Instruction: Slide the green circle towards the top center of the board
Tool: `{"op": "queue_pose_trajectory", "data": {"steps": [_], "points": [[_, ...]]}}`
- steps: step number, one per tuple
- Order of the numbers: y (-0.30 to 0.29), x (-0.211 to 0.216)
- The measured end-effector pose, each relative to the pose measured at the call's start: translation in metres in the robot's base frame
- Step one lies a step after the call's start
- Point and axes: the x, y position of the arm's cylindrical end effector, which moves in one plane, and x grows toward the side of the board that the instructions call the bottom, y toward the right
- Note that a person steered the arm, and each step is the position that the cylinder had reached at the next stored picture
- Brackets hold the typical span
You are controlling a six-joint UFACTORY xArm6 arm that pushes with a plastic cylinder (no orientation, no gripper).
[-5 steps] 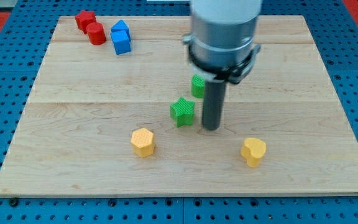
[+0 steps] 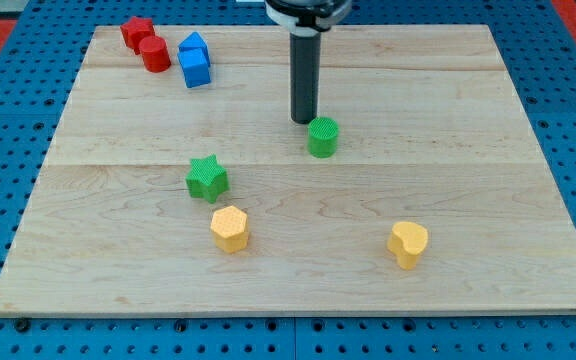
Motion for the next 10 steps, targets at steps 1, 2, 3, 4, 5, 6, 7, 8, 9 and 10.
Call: {"op": "queue_pose_trajectory", "data": {"steps": [1, 2, 3, 4, 5, 6, 7, 8, 9, 10], "points": [[-0.014, 0.049], [0.037, 0.066], [0.075, -0.005], [0.100, -0.013], [0.091, 0.030], [0.024, 0.071], [0.008, 0.019], [0.056, -0.053], [0.064, -0.049], [0.090, -0.054]]}}
